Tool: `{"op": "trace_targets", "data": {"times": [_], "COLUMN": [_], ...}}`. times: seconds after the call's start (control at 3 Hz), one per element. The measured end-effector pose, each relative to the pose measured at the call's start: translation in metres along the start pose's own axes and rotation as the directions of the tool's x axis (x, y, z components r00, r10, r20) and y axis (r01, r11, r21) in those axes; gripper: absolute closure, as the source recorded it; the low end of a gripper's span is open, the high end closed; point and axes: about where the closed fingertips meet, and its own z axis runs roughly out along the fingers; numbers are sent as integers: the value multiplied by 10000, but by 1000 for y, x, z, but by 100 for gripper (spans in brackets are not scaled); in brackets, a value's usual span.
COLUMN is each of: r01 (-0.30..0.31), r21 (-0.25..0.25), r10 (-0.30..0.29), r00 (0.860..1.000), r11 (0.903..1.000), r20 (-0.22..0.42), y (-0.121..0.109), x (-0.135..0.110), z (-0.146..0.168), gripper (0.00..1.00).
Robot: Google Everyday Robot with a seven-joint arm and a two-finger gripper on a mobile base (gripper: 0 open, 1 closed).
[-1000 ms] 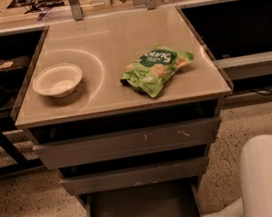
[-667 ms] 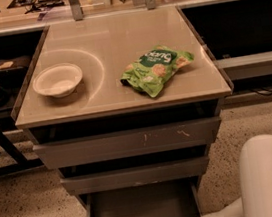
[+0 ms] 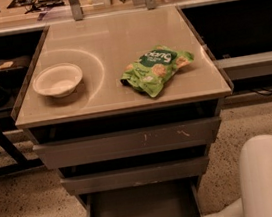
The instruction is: Close bottom drawer
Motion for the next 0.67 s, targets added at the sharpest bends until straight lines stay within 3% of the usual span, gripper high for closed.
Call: {"op": "trace_targets", "data": {"times": [0.33,0.67], "r01": [0,0], "r21": [-1,-1], "r10": [0,0], "r00": [10000,10000], "r11": [10000,10000], "r20": [0,0], "y": [0,0], "x": [0,0], "z": [0,0], "gripper": [0,0]}}
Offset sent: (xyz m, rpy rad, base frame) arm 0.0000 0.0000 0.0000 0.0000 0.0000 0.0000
